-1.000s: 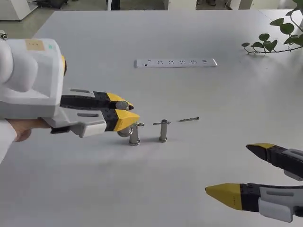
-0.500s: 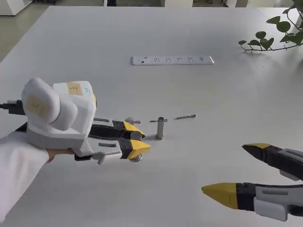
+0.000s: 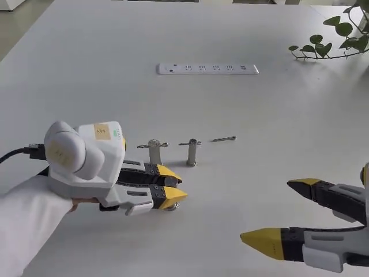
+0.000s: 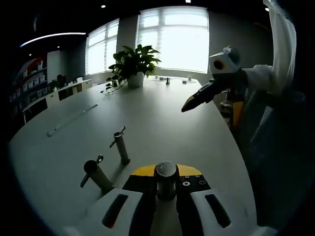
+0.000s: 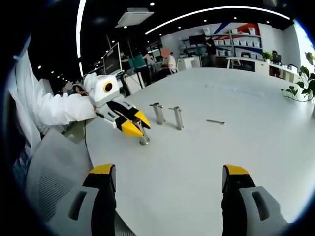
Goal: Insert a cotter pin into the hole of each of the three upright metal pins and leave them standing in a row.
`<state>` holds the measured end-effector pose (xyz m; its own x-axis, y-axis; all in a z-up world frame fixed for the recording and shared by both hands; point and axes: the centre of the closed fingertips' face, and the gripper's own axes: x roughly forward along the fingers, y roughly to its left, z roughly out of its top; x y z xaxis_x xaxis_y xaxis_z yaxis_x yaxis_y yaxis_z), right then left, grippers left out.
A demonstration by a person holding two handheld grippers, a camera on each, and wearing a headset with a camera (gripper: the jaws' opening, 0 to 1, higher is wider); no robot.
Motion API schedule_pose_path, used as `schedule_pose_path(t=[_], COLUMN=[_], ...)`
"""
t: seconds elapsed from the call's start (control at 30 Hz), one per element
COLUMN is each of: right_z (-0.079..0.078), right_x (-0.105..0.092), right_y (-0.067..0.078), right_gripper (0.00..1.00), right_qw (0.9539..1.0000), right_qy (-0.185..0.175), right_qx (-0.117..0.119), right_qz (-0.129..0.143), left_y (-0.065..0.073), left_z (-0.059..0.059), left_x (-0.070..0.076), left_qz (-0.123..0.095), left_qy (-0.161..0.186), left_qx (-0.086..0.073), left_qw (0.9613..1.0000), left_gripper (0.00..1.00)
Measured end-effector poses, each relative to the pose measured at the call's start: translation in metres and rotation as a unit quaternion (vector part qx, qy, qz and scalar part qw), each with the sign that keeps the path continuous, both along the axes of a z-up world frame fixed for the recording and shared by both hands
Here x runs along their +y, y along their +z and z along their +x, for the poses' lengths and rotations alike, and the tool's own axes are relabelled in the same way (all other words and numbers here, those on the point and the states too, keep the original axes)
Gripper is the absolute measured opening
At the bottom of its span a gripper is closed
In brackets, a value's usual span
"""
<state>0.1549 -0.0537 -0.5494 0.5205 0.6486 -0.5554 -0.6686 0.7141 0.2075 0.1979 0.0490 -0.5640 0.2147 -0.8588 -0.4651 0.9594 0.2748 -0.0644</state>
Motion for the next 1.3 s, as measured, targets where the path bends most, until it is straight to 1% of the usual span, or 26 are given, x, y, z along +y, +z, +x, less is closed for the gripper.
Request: schedule_pose_path(t=[0.03, 0.07, 0.17, 0.2, 0.23, 0.27, 0.37, 0.53, 0.6, 0.67, 0.7, 0.77, 0.83, 0.9, 0.93, 0.97, 1.03, 1.07, 1.1, 1.13, 1.17, 1.2, 1.23, 1.27, 1.3], right_z=[0.001, 0.001, 0.001, 0.001, 0.002, 0.002, 0.004, 0.006, 0.007, 0.007, 0.007, 0.008, 0.009, 0.009, 0.008, 0.008, 0.008, 0.008, 0.008, 0.008, 0.008, 0.008, 0.008, 0.007, 0.007], right_x=[0.000, 0.001, 0.001, 0.001, 0.001, 0.001, 0.001, 0.004, 0.005, 0.005, 0.005, 0.005, 0.005, 0.006, 0.006, 0.006, 0.006, 0.006, 0.005, 0.005, 0.005, 0.006, 0.006, 0.006, 0.006], right_y=[0.000, 0.000, 0.000, 0.000, 0.000, 0.000, 0.000, 0.003, 0.003, 0.003, 0.003, 0.003, 0.004, 0.004, 0.004, 0.005, 0.005, 0.005, 0.004, 0.003, 0.003, 0.003, 0.002, 0.002, 0.002], right_gripper=[0.88, 0.87, 0.87, 0.87, 0.87, 0.87, 0.87, 0.88, 0.88, 0.88, 0.88, 0.87, 0.87, 0.87, 0.87, 0.87, 0.87, 0.87, 0.87, 0.87, 0.87, 0.87, 0.87, 0.87, 0.87], right_qw=[1.0000, 1.0000, 1.0000, 1.0000, 1.0000, 1.0000, 1.0000, 1.0000, 0.9999, 0.9999, 0.9999, 0.9999, 0.9999, 0.9999, 0.9999, 0.9999, 0.9999, 0.9999, 0.9999, 0.9999, 0.9999, 0.9999, 0.9999, 0.9999, 0.9999], right_qy=[0.000, 0.001, 0.002, 0.003, 0.003, 0.002, 0.004, 0.008, 0.009, 0.010, 0.010, 0.009, 0.007, 0.007, 0.009, 0.009, 0.007, 0.007, 0.006, 0.005, 0.004, 0.003, 0.003, 0.003, 0.003], right_qx=[-0.002, -0.001, 0.000, -0.001, -0.001, 0.000, -0.001, -0.005, -0.005, -0.005, -0.005, -0.006, -0.007, -0.007, -0.009, -0.009, -0.009, -0.009, -0.008, -0.007, -0.006, -0.004, -0.004, -0.004, -0.004], right_qz=[0.000, 0.001, 0.001, -0.001, -0.001, 0.001, -0.001, 0.003, 0.003, 0.002, 0.002, 0.003, 0.005, 0.005, 0.004, 0.005, 0.006, 0.005, 0.005, 0.006, 0.007, 0.010, 0.011, 0.010, 0.010], left_y=[-0.004, -0.005, -0.006, -0.007, -0.006, -0.007, -0.007, -0.006, -0.006, -0.006, -0.006, -0.007, -0.007, -0.007, -0.007, -0.007, -0.005, -0.003, -0.001, 0.003, 0.004, 0.007, 0.010, 0.014, 0.018], left_z=[0.000, 0.000, -0.001, -0.001, 0.000, 0.000, -0.001, -0.001, -0.003, -0.004, -0.004, -0.005, -0.004, -0.004, -0.004, -0.003, -0.001, 0.001, 0.005, 0.007, 0.008, 0.008, 0.007, 0.006, 0.003], left_x=[0.000, 0.001, 0.001, 0.001, 0.001, 0.000, -0.002, -0.002, 0.000, 0.000, 0.000, 0.000, 0.001, 0.001, 0.002, 0.002, 0.004, 0.006, 0.007, 0.007, 0.008, 0.011, 0.012, 0.012, 0.011], left_qz=[0.009, 0.012, 0.011, 0.008, 0.007, 0.009, 0.006, -0.004, -0.007, -0.009, -0.008, 0.001, -0.002, -0.004, -0.005, -0.007, -0.008, -0.014, -0.030, -0.040, -0.041, -0.039, -0.041, -0.047, -0.060], left_qy=[-0.001, -0.005, -0.004, 0.005, 0.010, 0.003, 0.002, 0.007, 0.002, 0.002, 0.002, 0.000, 0.007, 0.008, 0.013, 0.014, 0.023, 0.031, 0.056, 0.058, 0.057, 0.057, 0.057, 0.056, 0.057], left_qx=[0.003, -0.003, 0.001, 0.011, 0.013, 0.003, -0.002, 0.002, -0.001, 0.001, 0.000, -0.009, -0.001, 0.001, 0.008, 0.008, 0.007, 0.010, 0.029, 0.025, 0.022, 0.022, 0.023, 0.027, 0.037], left_qw=[1.0000, 0.9999, 0.9999, 0.9999, 0.9998, 1.0000, 1.0000, 1.0000, 1.0000, 1.0000, 1.0000, 1.0000, 1.0000, 1.0000, 0.9999, 0.9998, 0.9997, 0.9994, 0.9975, 0.9972, 0.9973, 0.9973, 0.9973, 0.9969, 0.9959], left_gripper=[0.11, 0.11, 0.12, 0.12, 0.12, 0.12, 0.12, 0.12, 0.12, 0.12, 0.12, 0.12, 0.13, 0.13, 0.13, 0.14, 0.19, 0.23, 0.29, 0.33, 0.36, 0.36, 0.35, 0.37, 0.39])
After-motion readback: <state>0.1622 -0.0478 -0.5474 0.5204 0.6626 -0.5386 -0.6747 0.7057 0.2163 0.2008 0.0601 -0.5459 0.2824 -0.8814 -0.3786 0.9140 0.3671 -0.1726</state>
